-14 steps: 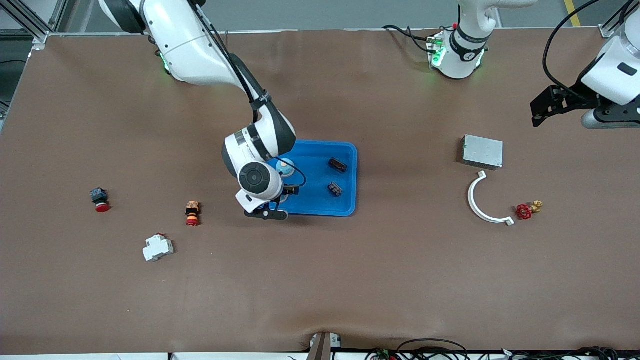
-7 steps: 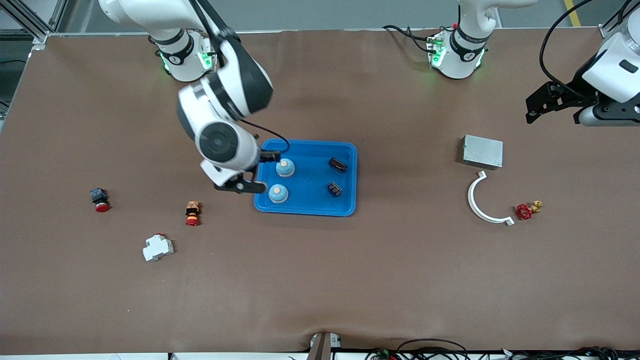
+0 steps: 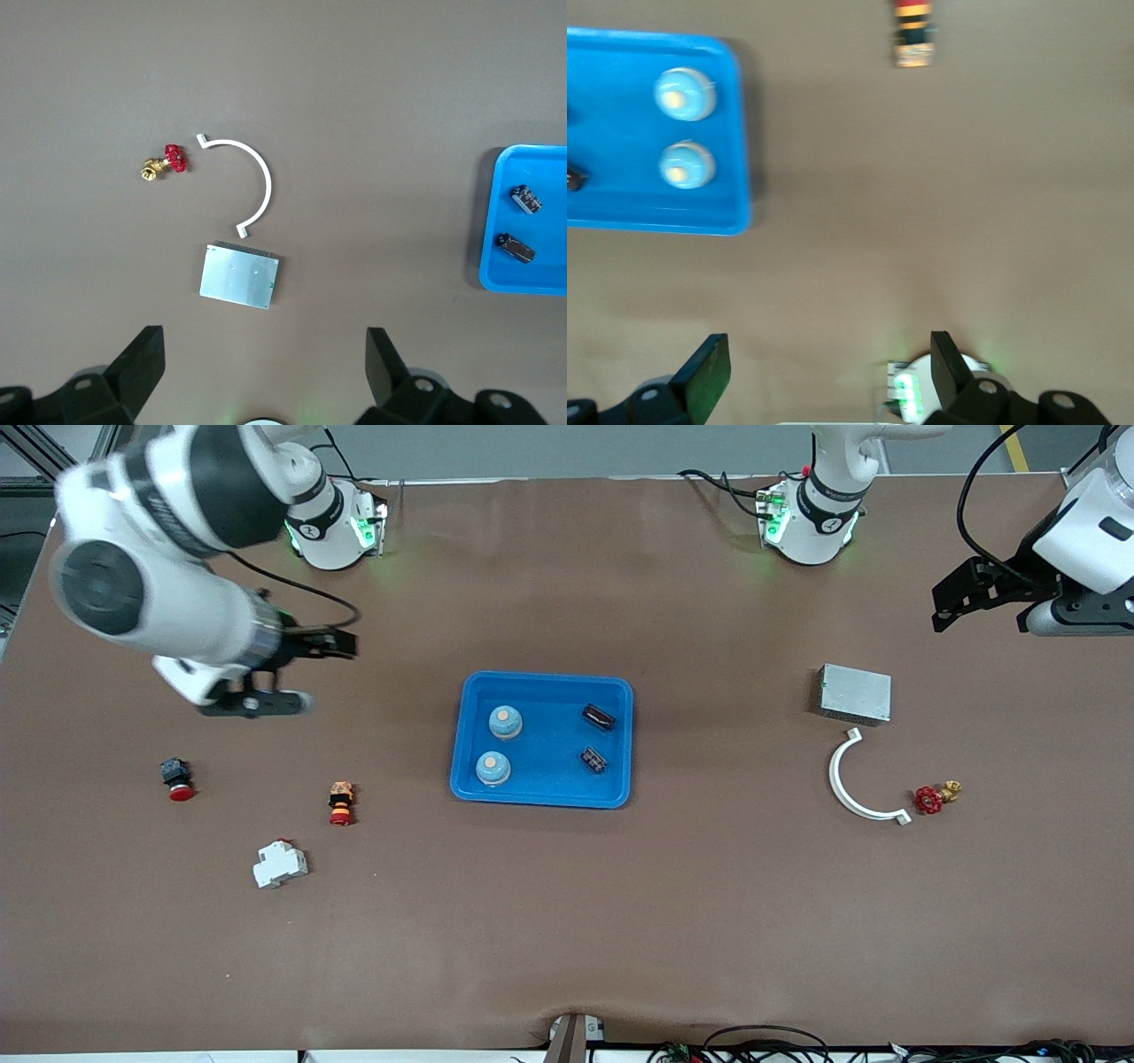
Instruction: Place electrolytic capacitor and blue bell in tray
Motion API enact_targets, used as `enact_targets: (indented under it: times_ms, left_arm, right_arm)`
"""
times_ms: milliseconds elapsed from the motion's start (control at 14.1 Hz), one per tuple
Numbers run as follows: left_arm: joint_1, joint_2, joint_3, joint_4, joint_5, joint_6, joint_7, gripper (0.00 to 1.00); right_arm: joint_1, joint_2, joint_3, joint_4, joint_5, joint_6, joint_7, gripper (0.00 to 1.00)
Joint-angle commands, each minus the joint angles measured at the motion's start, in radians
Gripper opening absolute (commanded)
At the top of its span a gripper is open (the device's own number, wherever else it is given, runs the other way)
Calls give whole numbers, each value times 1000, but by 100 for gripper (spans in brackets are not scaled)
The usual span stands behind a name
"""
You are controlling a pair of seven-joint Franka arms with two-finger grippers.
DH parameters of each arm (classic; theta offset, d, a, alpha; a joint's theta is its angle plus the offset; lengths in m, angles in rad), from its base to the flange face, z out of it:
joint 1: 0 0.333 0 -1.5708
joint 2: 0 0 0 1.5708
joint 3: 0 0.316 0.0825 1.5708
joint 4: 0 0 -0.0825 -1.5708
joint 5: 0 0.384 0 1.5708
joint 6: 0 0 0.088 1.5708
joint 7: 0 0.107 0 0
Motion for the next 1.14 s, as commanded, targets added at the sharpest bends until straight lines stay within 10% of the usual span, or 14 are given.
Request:
enact_targets:
  times_ms: [0,355,1064]
  left_arm:
    - [1,-16,0,-5,-16,8,4,100]
    - [1,-18,0,-9,-16,8,-4,100]
    - [9,-44,-18,-14,-16,-4,-28,100]
  right_arm:
    - [-86,-94,20,-83,-48,19,-51,100]
    - [-276,-82,20,-71,-102,85,-280,100]
    - [-295,29,21,201,-102,54,-276,100]
